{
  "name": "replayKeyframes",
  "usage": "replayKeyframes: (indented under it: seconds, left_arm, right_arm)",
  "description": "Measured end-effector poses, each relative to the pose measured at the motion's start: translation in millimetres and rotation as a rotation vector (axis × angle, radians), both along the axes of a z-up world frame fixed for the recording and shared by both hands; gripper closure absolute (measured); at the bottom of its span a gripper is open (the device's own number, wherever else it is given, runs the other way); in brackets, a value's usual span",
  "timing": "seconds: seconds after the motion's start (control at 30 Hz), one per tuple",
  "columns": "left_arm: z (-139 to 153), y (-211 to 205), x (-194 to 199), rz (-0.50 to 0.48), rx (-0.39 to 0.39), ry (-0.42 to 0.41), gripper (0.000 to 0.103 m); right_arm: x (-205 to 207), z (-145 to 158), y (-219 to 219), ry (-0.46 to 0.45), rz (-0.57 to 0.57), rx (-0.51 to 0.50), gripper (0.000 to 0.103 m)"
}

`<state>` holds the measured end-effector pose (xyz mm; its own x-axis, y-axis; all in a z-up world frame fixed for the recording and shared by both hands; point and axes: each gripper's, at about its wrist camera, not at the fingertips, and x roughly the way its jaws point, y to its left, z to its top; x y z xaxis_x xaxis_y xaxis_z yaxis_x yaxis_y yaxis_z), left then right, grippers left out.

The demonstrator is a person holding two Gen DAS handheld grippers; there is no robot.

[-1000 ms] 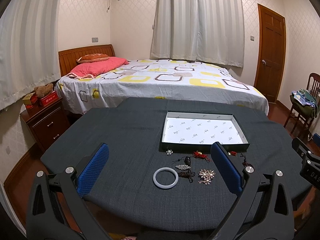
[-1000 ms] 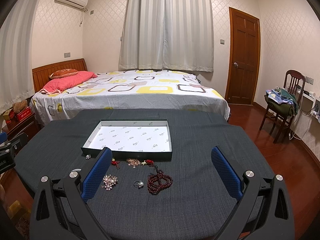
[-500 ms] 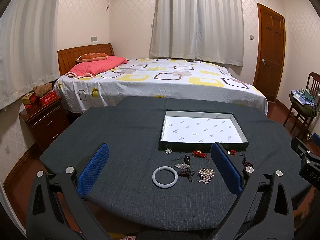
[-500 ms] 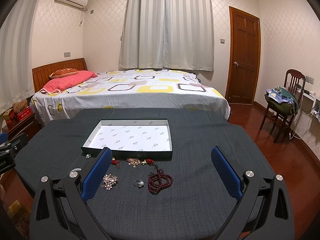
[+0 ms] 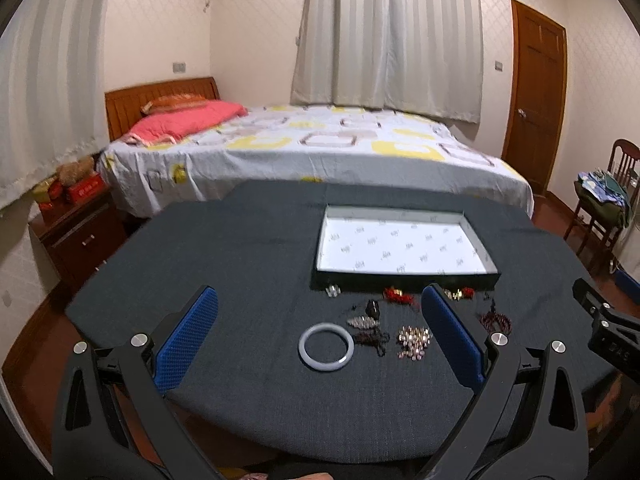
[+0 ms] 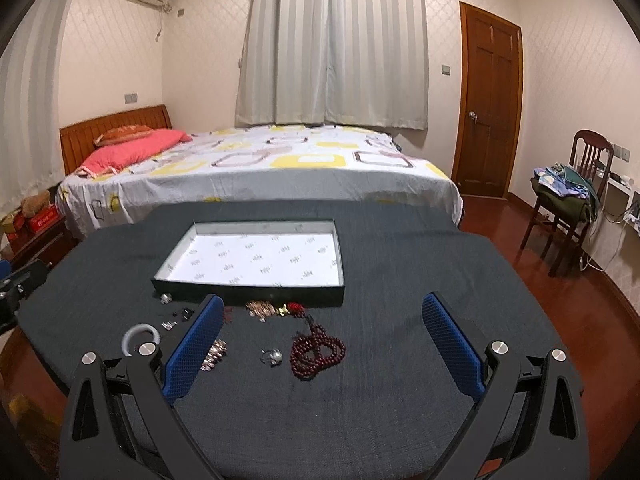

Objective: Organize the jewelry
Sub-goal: 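Move the left tool around the white jade bangle while the right tool reaches the red bead necklace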

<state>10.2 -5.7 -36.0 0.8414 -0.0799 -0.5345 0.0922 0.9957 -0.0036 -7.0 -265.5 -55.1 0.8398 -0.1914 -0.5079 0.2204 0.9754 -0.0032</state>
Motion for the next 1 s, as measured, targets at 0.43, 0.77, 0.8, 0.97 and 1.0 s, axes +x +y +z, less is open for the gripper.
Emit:
replayKeyframes:
  seconds: [0.43,0.77,0.8,0.97,1.0]
  left_arm:
    - [-101.8,12.8,74.9,-0.006,-0.036,0.257,0.004]
    - [-152.6,3.9,108.9,-0.025,0.006,0.374,0.018]
    - [-155.9,5.8,110.7,-0.025,0.003,0.384,0.018]
    - [-158.3,4.6,119.2,-0.023,0.031,0.359,0.018]
    - [-158.7,5.1,120.2,-0.024,0.032,0.355,0.017]
  right_arm:
    - [41.2,-85.0,-13.9,0.196,-0.003,0.07,0.007]
    - [62.7,-108.0,-16.5,0.252,0.0,0.09,0.007]
    - [63.8,-108.5,-17.0,0.254,0.001,0.092,0.007]
    - [70.5,-111.4,-17.7,0.263,0.007,0.1,0.007]
    - [71.5,-111.6,-17.3,0.265,0.009,0.099,0.007]
